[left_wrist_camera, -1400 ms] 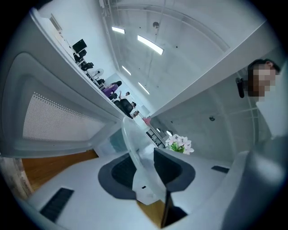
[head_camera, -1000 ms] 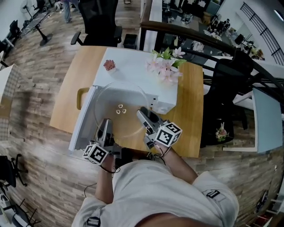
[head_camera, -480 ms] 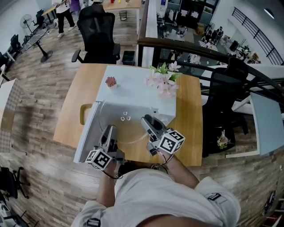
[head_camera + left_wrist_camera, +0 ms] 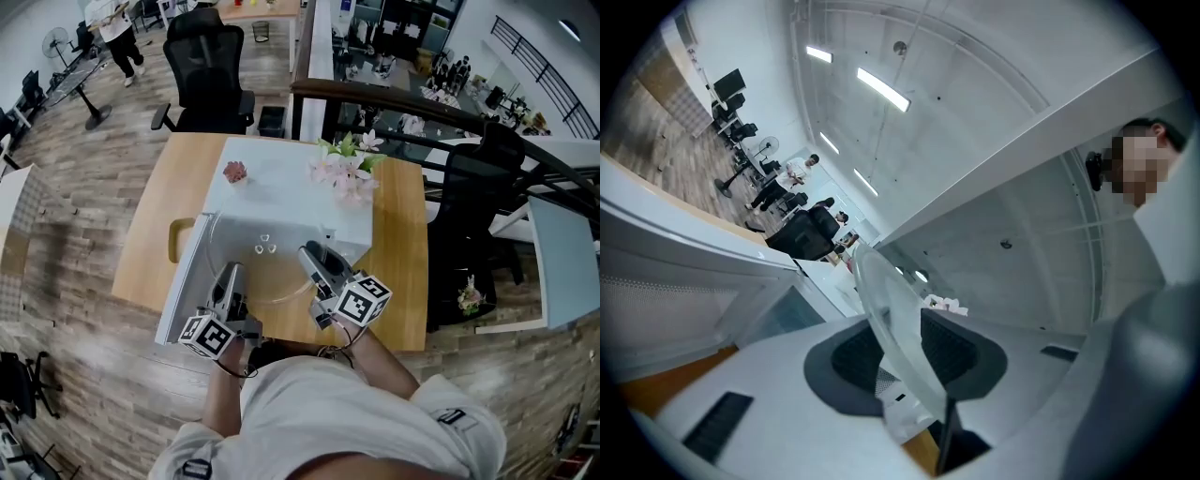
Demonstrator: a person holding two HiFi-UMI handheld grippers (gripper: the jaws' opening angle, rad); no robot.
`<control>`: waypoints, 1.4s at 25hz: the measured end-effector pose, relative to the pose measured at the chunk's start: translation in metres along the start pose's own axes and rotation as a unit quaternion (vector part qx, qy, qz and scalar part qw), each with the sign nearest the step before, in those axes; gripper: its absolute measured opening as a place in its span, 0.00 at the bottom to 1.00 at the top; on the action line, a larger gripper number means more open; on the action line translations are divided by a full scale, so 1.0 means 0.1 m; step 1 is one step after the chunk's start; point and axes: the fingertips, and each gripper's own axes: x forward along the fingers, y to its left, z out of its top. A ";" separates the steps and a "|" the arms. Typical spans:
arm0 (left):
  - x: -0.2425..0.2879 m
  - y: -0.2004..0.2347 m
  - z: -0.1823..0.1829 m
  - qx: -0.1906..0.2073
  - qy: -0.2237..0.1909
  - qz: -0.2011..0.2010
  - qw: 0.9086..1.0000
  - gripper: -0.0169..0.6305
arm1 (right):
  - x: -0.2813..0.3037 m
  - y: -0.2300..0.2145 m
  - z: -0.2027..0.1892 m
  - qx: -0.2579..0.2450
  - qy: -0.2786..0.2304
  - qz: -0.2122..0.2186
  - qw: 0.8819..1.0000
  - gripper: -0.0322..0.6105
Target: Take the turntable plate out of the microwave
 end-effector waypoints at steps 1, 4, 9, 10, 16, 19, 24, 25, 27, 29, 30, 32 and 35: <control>0.00 0.00 0.00 -0.001 0.000 -0.001 1.000 0.23 | 0.00 0.00 0.01 -0.001 0.000 0.000 1.000 0.26; 0.00 -0.02 0.00 -0.001 -0.001 -0.001 1.000 0.23 | -0.01 0.00 0.01 -0.003 -0.001 0.000 1.000 0.26; 0.01 -0.03 0.01 -0.002 -0.002 0.000 1.000 0.23 | 0.00 0.01 0.03 -0.005 -0.002 0.001 1.000 0.26; 0.01 -0.03 0.01 -0.002 -0.002 -0.001 1.000 0.23 | 0.00 0.01 0.03 -0.005 -0.002 0.001 1.000 0.26; 0.01 -0.05 0.00 -0.001 -0.003 -0.001 1.000 0.23 | -0.01 0.02 0.04 -0.008 -0.001 0.003 1.000 0.26; 0.01 -0.05 0.00 -0.001 -0.003 0.000 1.000 0.23 | -0.01 0.02 0.04 -0.011 0.001 0.004 1.000 0.26; 0.01 -0.06 -0.01 -0.003 -0.001 0.003 1.000 0.23 | -0.02 0.02 0.05 -0.014 0.003 0.004 1.000 0.26; 0.00 -0.06 -0.01 -0.002 -0.001 0.002 1.000 0.23 | -0.02 0.02 0.05 -0.014 0.004 0.002 1.000 0.26; 0.00 -0.05 -0.01 -0.001 -0.002 0.000 1.000 0.23 | -0.02 0.01 0.04 -0.013 0.004 0.001 1.000 0.26; 0.00 -0.04 -0.02 0.000 -0.002 -0.002 1.000 0.23 | -0.03 0.01 0.03 -0.012 0.003 0.003 1.000 0.26; 0.00 -0.04 -0.03 0.000 -0.002 -0.002 1.000 0.23 | -0.03 0.00 0.03 -0.012 0.003 0.003 1.000 0.26; 0.00 -0.04 -0.03 0.000 -0.001 -0.002 1.000 0.23 | -0.03 0.00 0.03 -0.012 0.003 0.004 1.000 0.26; 0.00 -0.05 -0.03 -0.002 0.000 0.001 1.000 0.23 | -0.03 0.01 0.03 -0.012 0.003 0.004 1.000 0.26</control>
